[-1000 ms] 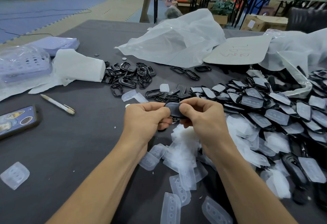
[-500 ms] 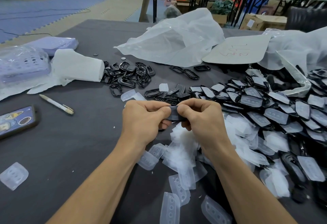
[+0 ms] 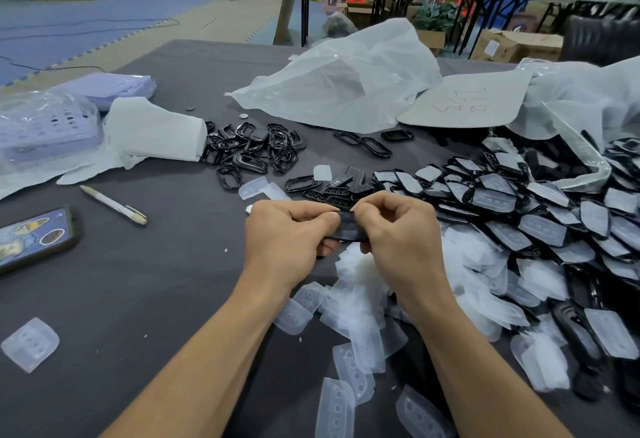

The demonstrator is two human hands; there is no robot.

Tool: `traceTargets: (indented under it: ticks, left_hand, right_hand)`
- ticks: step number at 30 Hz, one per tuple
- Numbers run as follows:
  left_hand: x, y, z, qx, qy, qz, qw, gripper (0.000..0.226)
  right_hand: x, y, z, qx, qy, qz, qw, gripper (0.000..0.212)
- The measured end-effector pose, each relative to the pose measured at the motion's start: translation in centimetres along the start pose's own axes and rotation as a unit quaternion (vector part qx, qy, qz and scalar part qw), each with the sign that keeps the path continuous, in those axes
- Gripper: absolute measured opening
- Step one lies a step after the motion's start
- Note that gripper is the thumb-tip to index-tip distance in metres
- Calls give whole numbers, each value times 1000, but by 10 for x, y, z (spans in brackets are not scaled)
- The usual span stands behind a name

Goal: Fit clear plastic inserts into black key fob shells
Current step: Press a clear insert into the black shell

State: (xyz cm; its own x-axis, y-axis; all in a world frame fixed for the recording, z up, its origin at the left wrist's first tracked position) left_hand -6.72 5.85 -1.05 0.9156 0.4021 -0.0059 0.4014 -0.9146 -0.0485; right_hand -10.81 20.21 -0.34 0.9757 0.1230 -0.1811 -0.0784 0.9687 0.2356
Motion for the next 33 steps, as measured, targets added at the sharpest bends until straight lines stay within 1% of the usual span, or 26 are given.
traceTargets:
  ticks: [2,4,7,10,13,15,16,18,19,21,23,26,29,32,33]
  left_hand:
    - [3,-3,-2,1,-7,18,1000,21]
    - [4,-3,-4,4,-11,18,1000,23]
    - [2,-2,-4,16,3,-5,1000,25]
    - [0,-1,-2,25,23,-16,999,20]
    - [-2,2,-1,20,32,-39,999,23]
    - [-4,4,-1,32,36,-53,997,29]
    - [-5,6,-1,33,35,-58,997,31]
    - [-5,7,-2,28,33,-61,997,30]
    - [-4,7,-2,26,31,-58,997,29]
    - [-3,5,-3,23,28,-49,998,27]
    - [-3,5,-2,17,24,-45,999,27]
    - [-4,5,-2,18,23,-50,998,21]
    - [-5,5,-2,18,25,-52,998,18]
    - [-4,5,-1,21,32,-57,998,19]
    - [-4,5,0,26,35,-57,997,18]
  right_hand:
    - [2,-1,1,47,33,8,998,19]
    - [1,-1,2,38,49,22,998,19]
    - [-1,0,4,30,53,49,997,21]
    - [-4,3,4,-14,26,75,997,32]
    - [-4,6,3,-112,-33,78,990,38]
    - [-5,9,3,-168,-70,69,981,34]
    - [-6,10,2,-171,-73,67,980,28]
    - [-4,8,3,-136,-51,73,987,12]
    - [-3,6,2,-101,-32,76,992,11]
    - [1,1,3,-18,8,72,997,18]
    - [2,-2,3,1,20,68,998,23]
    - [-1,-1,3,-90,-22,74,993,30]
    - [-3,1,3,-165,-67,102,979,38]
    - [-5,5,1,-201,-102,117,967,45]
    - [-5,7,1,-192,-98,112,970,44]
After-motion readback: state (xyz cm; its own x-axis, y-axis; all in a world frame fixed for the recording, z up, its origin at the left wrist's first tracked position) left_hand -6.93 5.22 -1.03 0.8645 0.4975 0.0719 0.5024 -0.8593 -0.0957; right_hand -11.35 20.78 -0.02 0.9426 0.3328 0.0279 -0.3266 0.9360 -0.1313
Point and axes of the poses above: each hand's wrist, its own x-axis away from the middle knuckle, its own y-axis out of the back of the hand, z = x × y, the point moved 2 cm from there along -x, towards the middle knuckle, and after that the axes turned 1 degree about z, right-handed, at the moved point
